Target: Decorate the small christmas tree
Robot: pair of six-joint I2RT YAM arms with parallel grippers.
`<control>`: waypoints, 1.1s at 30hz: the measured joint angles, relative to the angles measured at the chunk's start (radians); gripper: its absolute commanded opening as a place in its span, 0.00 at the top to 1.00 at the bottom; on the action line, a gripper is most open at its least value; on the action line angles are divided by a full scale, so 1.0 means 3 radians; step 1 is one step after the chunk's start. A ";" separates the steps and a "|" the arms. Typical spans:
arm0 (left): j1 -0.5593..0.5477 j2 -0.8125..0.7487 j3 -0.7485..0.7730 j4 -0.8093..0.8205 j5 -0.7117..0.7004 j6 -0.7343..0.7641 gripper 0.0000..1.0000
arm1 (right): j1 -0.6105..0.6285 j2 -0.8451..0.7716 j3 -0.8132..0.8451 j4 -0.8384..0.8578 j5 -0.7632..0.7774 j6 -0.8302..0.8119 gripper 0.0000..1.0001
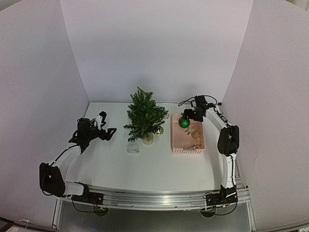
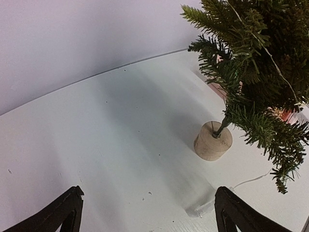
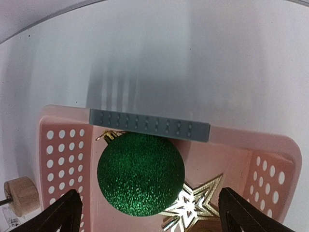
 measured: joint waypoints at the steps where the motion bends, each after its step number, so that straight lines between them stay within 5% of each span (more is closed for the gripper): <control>1: 0.0000 0.0011 0.0000 0.0000 -0.0005 0.0001 0.05 | 0.0000 0.0028 0.0022 0.0001 -0.0017 -0.0030 0.03; 17: 0.0000 0.0116 0.0111 -0.0005 -0.0024 0.0030 0.05 | 0.0034 0.0380 0.0267 0.0000 -0.0175 -0.0211 0.04; 33: 0.0001 0.0124 0.0112 -0.0060 -0.0024 0.0079 0.05 | 0.0053 0.0461 0.0274 -0.0001 -0.0209 -0.0097 0.24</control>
